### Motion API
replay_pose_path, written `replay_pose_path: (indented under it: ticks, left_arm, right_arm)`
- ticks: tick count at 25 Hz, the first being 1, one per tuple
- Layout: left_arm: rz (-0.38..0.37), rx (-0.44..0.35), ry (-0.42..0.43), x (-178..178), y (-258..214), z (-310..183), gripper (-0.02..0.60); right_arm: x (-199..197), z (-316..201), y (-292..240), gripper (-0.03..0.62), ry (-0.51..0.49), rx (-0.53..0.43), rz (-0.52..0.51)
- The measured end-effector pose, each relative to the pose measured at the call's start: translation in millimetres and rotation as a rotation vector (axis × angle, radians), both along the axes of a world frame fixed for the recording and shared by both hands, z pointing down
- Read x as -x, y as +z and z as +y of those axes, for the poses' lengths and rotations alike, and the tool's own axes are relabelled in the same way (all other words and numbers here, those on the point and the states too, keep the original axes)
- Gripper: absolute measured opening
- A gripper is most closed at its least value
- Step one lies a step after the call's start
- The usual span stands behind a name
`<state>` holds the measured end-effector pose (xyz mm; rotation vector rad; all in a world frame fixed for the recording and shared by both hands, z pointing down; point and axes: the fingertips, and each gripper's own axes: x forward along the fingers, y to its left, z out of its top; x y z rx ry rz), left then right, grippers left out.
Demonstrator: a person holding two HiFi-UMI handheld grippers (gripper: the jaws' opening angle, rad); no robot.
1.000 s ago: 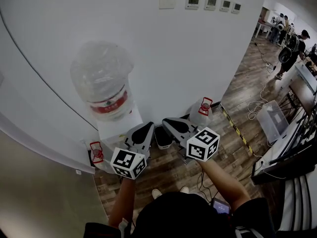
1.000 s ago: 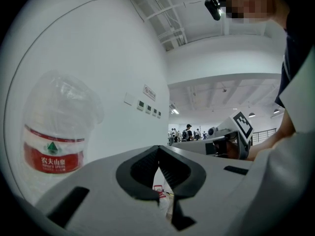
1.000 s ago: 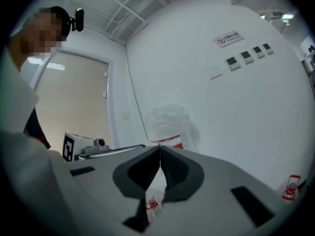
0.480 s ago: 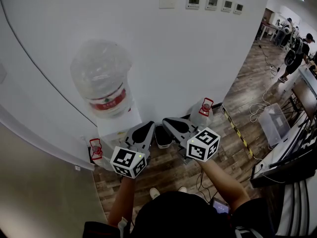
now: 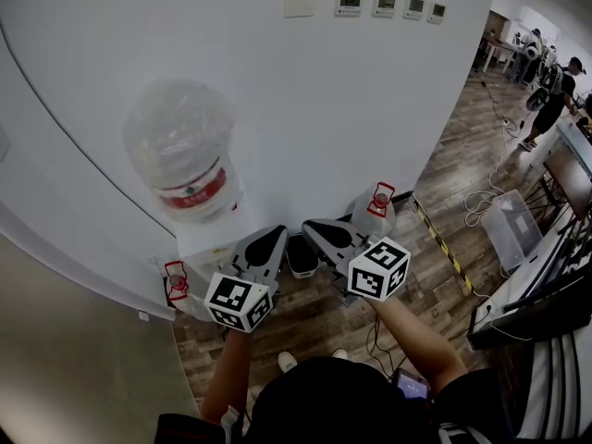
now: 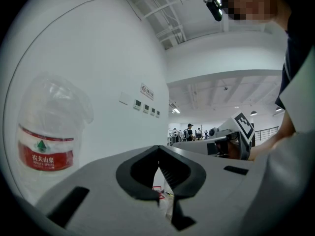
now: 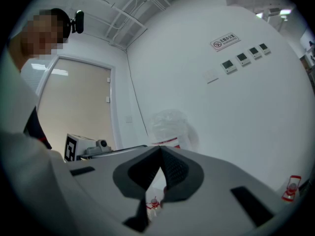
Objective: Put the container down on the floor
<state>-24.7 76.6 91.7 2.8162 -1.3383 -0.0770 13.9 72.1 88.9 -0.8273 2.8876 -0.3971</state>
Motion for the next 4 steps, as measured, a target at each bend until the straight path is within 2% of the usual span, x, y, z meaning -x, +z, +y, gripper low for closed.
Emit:
replay_pose_path:
  ticks: [4]
  left_arm:
    - [0.018, 0.003, 0.002, -6.0, -0.2, -1.0, 0.018]
  right_arm:
    - [-5.8, 0.6, 0.8, 0.029, -0.001, -0.002, -0.003]
